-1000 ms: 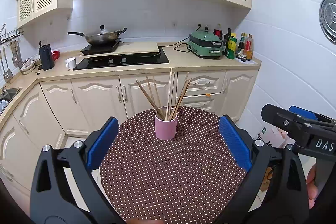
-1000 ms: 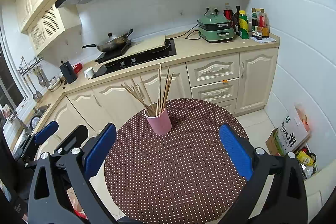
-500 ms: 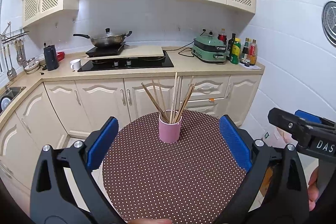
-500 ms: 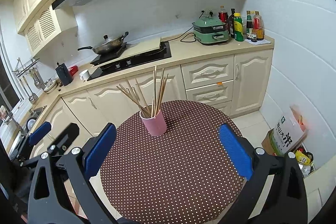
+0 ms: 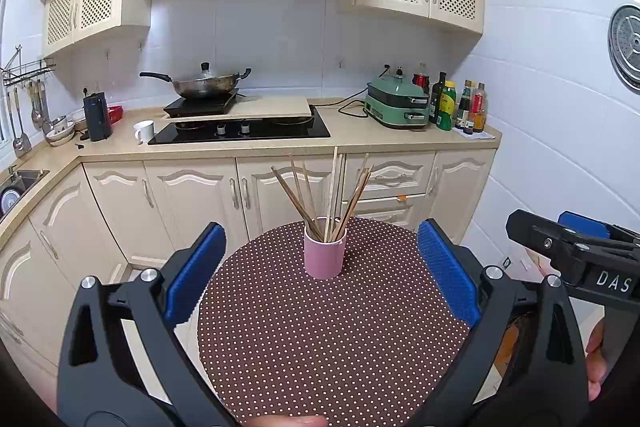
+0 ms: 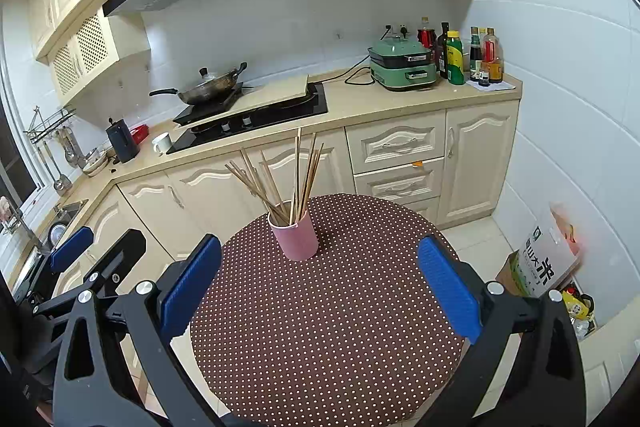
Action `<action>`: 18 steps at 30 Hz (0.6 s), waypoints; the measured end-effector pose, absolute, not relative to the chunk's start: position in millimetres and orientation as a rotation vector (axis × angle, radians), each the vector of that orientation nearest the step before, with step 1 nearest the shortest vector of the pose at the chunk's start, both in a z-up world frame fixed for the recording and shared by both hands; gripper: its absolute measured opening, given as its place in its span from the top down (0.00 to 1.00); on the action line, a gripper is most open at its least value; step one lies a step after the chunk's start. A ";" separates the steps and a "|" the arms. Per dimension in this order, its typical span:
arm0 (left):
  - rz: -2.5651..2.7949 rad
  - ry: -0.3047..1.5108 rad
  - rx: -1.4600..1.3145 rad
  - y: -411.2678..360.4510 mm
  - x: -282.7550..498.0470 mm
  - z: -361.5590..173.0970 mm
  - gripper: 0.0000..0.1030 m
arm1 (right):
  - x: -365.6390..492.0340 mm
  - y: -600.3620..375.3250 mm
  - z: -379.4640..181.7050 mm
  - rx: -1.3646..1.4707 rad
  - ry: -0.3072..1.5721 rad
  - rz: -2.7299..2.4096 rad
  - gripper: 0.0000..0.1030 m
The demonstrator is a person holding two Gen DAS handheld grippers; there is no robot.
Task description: Organize utensils
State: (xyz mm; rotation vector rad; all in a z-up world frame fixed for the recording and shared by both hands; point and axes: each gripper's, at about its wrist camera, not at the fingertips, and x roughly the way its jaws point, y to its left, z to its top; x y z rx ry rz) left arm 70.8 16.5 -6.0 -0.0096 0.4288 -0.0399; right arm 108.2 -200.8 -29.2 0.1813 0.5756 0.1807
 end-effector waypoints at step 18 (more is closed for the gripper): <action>-0.047 0.420 -0.002 11.7 64.4 -9.0 0.08 | 103.9 -205.6 -33.2 0.193 0.586 0.181 0.08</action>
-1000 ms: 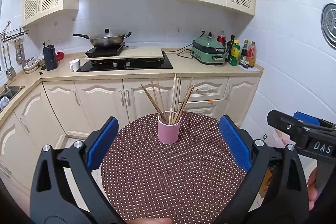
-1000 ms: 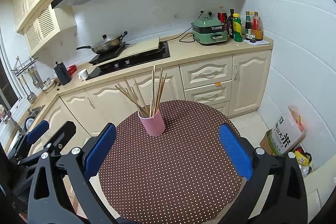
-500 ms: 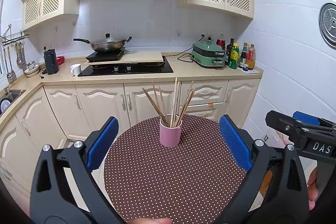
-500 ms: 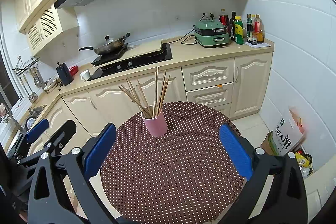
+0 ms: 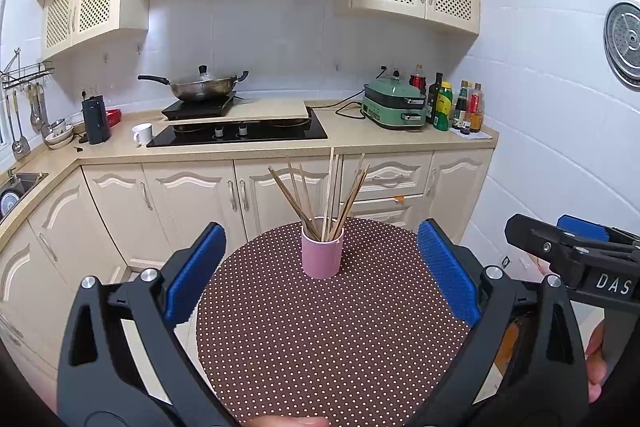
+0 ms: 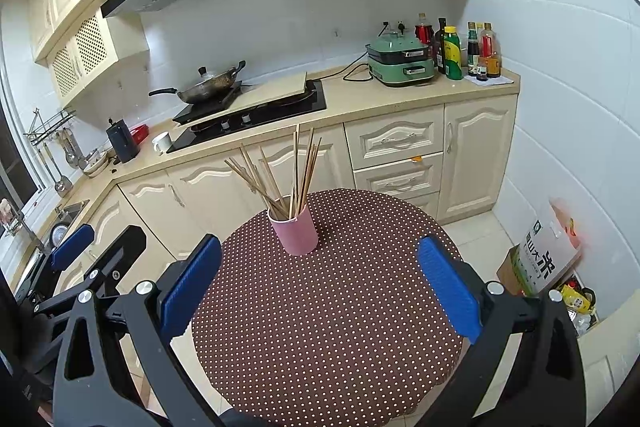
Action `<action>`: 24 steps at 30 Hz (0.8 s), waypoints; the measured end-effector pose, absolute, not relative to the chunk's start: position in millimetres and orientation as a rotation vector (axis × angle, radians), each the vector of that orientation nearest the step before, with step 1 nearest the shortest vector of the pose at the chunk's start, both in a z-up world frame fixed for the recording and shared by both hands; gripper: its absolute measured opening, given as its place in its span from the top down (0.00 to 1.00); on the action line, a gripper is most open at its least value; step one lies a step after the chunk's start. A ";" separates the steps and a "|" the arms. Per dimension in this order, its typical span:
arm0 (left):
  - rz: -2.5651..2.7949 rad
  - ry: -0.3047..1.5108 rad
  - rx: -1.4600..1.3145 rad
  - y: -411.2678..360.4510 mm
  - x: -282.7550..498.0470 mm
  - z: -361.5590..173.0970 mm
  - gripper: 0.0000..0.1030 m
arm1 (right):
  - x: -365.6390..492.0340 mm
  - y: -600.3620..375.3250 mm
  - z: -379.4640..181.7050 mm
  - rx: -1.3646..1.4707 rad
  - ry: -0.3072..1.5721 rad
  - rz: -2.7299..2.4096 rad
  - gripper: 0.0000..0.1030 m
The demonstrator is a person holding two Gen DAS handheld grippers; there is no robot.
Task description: Organize utensils
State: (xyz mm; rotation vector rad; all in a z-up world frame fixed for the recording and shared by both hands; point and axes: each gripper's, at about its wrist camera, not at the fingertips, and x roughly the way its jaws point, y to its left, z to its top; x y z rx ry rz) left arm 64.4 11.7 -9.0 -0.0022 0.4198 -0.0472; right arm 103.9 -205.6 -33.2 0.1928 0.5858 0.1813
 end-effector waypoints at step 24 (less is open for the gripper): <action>-0.047 0.412 0.029 6.5 61.3 -8.0 0.08 | 100.5 -211.2 -35.8 0.217 0.589 0.185 0.08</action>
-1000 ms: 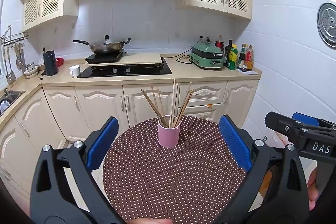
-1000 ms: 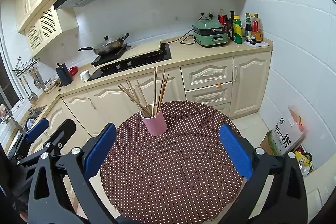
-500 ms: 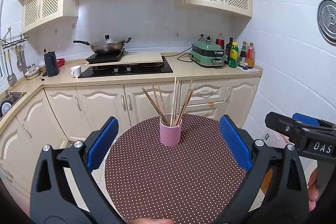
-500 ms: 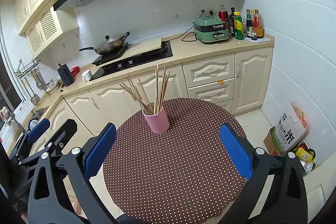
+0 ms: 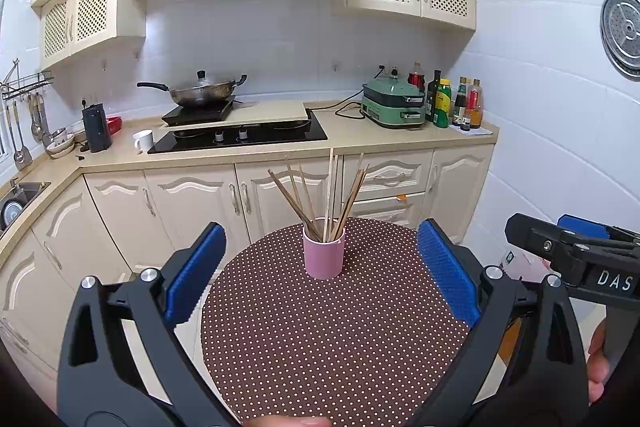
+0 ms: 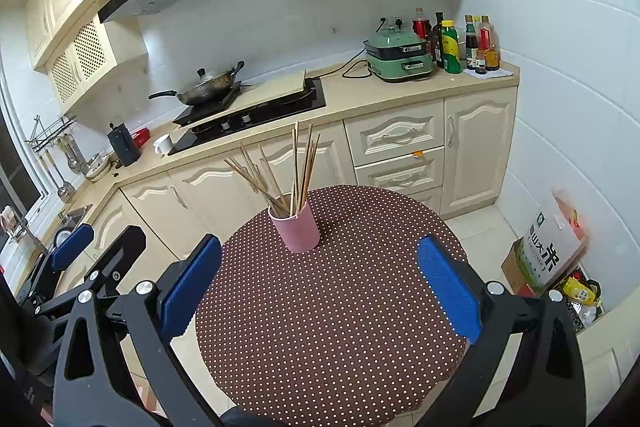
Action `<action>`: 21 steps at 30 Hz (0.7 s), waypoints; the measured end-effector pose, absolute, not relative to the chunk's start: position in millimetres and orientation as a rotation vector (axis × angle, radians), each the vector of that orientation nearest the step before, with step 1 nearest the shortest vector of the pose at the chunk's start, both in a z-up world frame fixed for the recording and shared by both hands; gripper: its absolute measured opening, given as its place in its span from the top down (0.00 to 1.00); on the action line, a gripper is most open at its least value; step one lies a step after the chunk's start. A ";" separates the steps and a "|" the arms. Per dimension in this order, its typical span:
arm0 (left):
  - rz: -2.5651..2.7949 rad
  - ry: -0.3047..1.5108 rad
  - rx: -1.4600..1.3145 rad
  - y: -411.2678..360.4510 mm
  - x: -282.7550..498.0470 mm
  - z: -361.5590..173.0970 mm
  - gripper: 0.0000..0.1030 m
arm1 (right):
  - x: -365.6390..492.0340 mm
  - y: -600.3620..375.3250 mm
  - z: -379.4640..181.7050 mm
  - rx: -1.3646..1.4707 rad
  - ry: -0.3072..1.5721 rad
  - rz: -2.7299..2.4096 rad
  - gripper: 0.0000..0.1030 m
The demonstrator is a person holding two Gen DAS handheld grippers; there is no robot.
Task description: Organize utensils
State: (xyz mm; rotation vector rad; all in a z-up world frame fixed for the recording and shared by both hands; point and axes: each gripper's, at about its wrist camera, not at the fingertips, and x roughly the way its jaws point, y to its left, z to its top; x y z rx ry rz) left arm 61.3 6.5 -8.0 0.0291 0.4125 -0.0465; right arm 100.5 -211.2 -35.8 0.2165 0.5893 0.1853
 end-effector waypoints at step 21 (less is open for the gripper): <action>-0.046 0.416 0.037 5.7 61.1 -8.7 0.08 | 102.9 -211.7 -36.0 0.214 0.601 0.176 0.08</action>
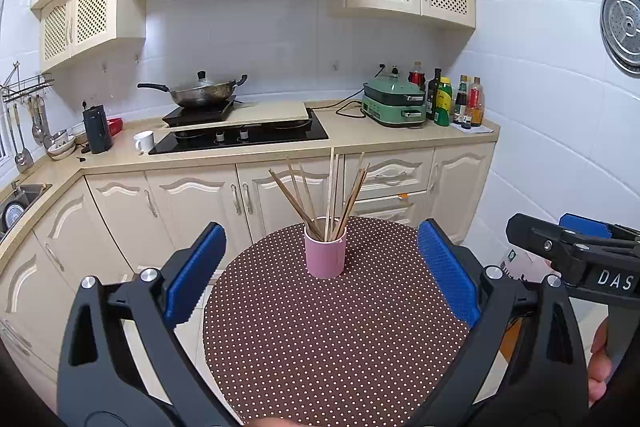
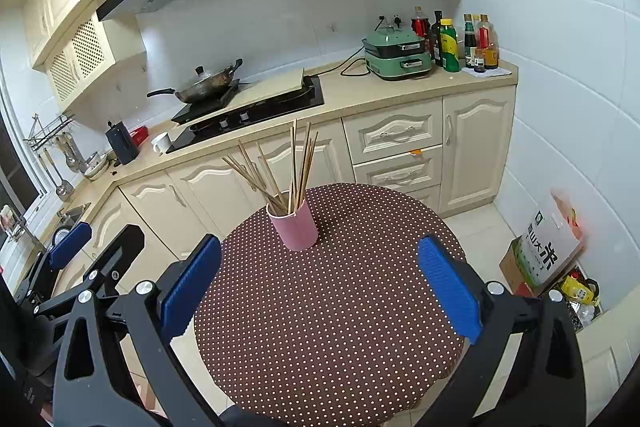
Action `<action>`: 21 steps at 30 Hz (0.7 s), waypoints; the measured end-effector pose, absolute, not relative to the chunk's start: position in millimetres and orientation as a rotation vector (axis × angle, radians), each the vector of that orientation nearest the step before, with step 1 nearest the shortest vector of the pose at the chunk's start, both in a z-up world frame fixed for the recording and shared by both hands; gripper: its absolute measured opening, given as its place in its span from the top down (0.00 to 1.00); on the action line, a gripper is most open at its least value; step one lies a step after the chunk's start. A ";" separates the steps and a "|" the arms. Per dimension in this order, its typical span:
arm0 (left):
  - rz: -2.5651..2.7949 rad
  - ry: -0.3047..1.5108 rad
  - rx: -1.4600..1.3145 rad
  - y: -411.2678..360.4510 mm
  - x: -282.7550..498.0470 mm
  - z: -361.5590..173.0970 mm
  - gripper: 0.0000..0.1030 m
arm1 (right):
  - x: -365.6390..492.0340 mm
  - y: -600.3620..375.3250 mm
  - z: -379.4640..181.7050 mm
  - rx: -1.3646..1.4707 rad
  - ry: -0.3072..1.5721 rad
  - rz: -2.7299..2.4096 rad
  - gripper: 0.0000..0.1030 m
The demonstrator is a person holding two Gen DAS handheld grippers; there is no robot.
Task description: Organize utensils
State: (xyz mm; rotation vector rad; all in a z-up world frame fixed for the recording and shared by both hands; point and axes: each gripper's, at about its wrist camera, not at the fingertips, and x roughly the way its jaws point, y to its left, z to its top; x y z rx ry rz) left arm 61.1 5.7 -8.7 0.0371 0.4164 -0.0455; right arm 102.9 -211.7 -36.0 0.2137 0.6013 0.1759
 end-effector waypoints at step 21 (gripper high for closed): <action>-0.045 0.423 0.035 7.0 63.3 -10.6 0.08 | 105.1 -210.5 -37.4 0.211 0.609 0.174 0.08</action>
